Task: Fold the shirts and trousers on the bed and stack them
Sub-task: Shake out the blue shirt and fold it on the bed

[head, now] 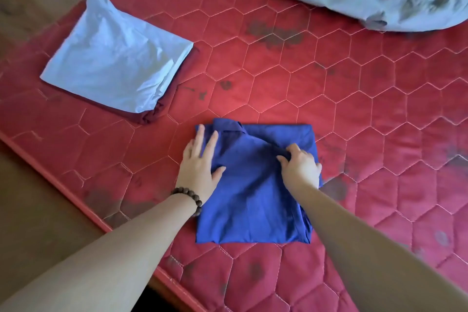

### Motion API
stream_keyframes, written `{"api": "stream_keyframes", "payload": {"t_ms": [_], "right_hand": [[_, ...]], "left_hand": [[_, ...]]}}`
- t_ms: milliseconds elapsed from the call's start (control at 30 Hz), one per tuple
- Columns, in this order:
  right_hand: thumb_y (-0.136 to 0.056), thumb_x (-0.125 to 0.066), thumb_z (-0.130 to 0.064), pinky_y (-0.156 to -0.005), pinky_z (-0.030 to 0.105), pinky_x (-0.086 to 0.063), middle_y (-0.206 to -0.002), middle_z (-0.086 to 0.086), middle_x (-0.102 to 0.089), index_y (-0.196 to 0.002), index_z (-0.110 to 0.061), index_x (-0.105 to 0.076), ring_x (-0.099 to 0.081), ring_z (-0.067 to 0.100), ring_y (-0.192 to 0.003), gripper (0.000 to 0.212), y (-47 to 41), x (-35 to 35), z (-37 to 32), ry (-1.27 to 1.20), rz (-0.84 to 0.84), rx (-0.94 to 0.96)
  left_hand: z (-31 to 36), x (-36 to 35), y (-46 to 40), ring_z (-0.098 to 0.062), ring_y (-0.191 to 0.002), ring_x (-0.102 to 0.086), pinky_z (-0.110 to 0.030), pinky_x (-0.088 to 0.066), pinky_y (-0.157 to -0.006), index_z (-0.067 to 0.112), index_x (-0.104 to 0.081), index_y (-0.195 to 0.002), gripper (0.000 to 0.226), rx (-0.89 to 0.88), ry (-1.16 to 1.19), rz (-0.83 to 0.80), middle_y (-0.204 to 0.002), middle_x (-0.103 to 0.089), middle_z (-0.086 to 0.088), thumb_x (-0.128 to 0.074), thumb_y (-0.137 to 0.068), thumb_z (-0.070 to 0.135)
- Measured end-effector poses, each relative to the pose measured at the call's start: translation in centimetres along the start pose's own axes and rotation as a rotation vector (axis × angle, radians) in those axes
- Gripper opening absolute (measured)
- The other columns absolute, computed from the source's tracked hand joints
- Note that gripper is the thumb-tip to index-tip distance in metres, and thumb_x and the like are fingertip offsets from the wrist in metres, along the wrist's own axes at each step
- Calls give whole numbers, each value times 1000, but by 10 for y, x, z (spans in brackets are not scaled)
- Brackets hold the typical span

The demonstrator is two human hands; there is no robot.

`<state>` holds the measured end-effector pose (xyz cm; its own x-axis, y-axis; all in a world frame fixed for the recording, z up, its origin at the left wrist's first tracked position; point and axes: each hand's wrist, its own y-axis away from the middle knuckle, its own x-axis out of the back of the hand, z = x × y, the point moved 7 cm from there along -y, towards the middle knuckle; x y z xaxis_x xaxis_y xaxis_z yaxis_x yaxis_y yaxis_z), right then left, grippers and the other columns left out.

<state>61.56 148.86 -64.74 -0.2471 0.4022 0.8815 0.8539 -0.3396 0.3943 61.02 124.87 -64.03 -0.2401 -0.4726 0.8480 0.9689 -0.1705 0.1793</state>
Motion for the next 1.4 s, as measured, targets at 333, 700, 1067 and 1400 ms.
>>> {"api": "stream_keyframes", "payload": {"t_ms": [333, 700, 1067, 1400], "right_hand": [[-74, -77, -47, -81, 42, -47, -123, 16, -54, -138, -13, -28, -56, 37, -109, 88, 15, 3, 46, -312, -86, -173], [-83, -67, -44, -65, 33, -39, -100, 10, -61, -95, -16, -30, -62, 35, -93, 48, 72, -42, 0, -347, -80, -308], [-89, -52, -4, -72, 31, -36, -82, -4, -55, -127, -22, -45, -56, 32, -85, 43, 89, -31, -66, -646, -9, -158], [-90, -56, -14, -60, 7, -37, -82, -27, -57, -121, -37, -48, -53, -1, -72, 40, 29, 16, -270, -794, 143, -32]], "left_hand": [[-24, -18, 14, -31, -84, -60, -31, -40, -68, 6, -50, -86, 43, 582, 344, 19, -81, -59, -4, -76, -77, 40], [-77, 22, -18, -34, -92, -60, -34, -40, -71, 11, -51, -94, 41, 534, 105, -99, -94, -62, -10, -58, -87, 50], [-51, 87, -19, -21, -83, -59, -24, -37, -66, 7, -64, -97, 13, 134, 373, -91, -88, -68, -3, -54, -95, 16], [-165, 243, -129, -1, -69, -54, -20, -38, -67, 20, -60, -87, 13, 125, 453, 42, -74, -60, 9, -53, -96, 15]]}}
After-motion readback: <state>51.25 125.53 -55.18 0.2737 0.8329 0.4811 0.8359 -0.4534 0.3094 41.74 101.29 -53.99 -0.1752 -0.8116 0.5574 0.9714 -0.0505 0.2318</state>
